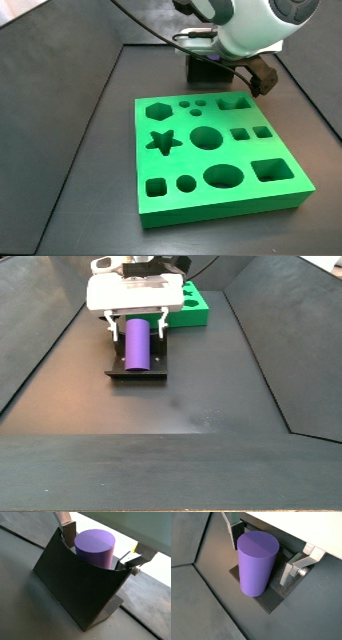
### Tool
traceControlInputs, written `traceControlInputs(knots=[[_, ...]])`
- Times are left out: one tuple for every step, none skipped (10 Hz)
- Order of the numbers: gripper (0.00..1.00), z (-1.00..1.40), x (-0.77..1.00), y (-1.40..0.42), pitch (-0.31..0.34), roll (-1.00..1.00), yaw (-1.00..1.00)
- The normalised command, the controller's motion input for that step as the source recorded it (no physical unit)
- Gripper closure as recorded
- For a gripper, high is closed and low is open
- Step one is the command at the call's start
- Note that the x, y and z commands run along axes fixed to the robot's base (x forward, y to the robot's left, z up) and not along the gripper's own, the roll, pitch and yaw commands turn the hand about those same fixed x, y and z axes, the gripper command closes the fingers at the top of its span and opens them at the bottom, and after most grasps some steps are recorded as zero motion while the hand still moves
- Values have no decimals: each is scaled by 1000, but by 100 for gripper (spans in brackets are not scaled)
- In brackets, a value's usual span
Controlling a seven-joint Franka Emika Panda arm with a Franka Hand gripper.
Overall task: Pick up the round object. Move up. Place the round object on the fixture. Regrasp the round object. Move to above the board. Insert the round object.
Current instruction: Regrasp the round object, then move to above the board.
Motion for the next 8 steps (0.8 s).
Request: traceControlInputs(knots=[[0, -168, 11, -4, -3, 42, 14], [0, -168, 11, -4, -3, 42, 14], [100, 0, 0, 0, 0, 0, 0], [100, 1000, -121, 270, 109, -294, 123], [100, 1000, -122, 267, 103, -304, 119], [100, 1000, -123, 253, 57, -282, 117], [100, 1000, -120, 235, -24, -197, 117], [100, 1000, -119, 227, -58, -144, 105]])
